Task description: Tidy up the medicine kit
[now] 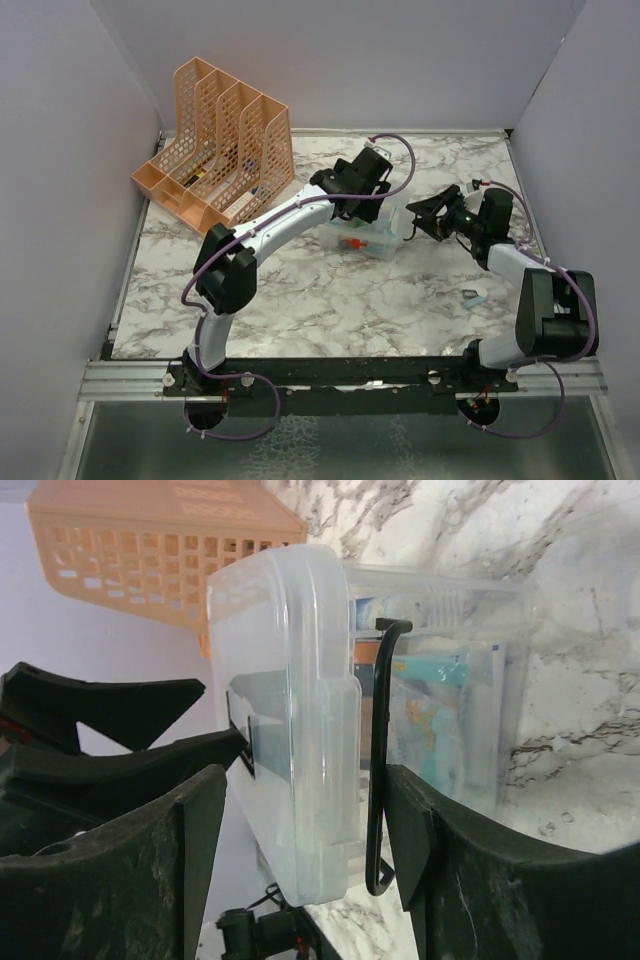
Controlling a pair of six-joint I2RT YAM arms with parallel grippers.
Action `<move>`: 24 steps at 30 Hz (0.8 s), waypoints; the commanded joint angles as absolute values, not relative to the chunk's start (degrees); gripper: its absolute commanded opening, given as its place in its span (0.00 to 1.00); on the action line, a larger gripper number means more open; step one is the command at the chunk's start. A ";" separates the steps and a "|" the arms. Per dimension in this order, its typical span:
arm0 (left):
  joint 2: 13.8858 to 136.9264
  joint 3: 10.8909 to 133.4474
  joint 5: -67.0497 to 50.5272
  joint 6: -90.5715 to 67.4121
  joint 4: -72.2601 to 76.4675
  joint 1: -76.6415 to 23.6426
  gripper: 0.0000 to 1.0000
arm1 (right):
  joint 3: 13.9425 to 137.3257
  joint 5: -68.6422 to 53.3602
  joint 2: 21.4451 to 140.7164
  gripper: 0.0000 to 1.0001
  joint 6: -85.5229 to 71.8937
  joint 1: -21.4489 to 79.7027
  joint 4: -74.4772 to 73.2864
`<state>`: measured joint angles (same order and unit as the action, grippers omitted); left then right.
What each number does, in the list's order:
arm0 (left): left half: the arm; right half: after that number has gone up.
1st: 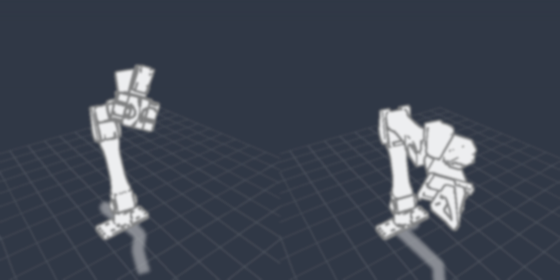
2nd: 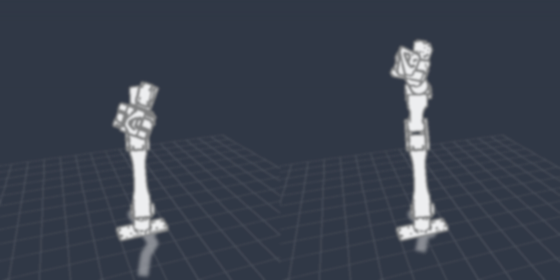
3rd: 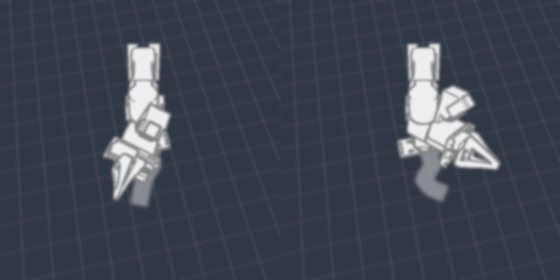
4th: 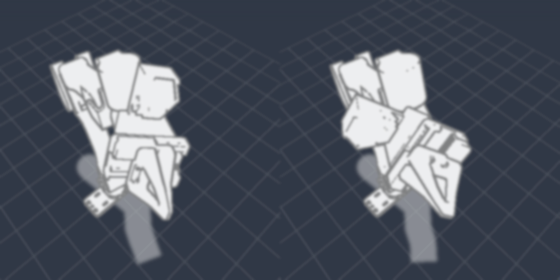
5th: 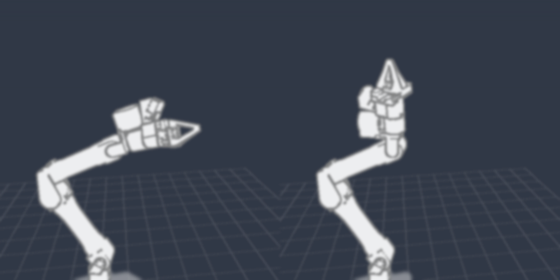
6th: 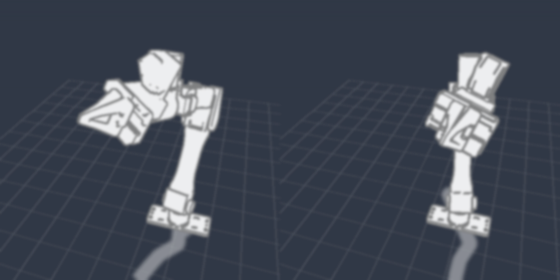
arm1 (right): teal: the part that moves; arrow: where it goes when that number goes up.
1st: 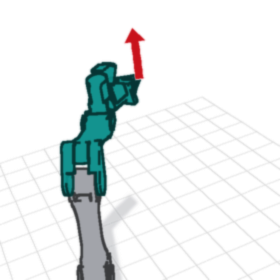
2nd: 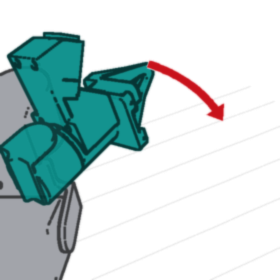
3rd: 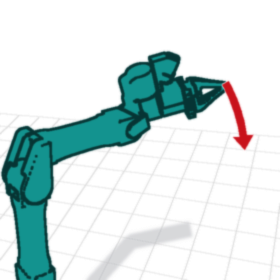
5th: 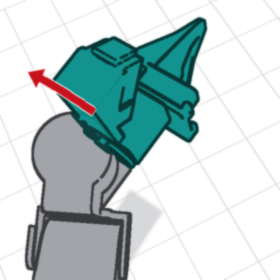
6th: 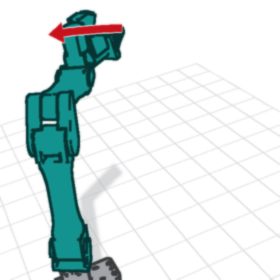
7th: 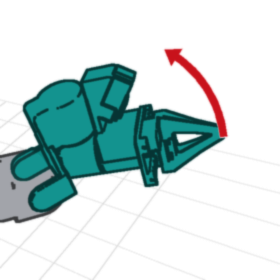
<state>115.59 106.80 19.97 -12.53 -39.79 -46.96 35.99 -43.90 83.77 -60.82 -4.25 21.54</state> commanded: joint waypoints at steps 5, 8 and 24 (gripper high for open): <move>119.28 107.55 20.88 -13.27 -44.22 -47.33 0.85 | 44.80 -33.41 81.36 0.58 -49.33 -1.45 2.36; 119.98 108.27 21.52 -13.50 -45.25 -47.32 0.85 | 46.15 -32.83 81.13 0.56 -48.41 -1.36 0.64; 121.82 109.52 21.54 -13.64 -47.64 -47.36 0.83 | 50.20 -35.95 80.42 0.42 -46.77 0.90 -2.50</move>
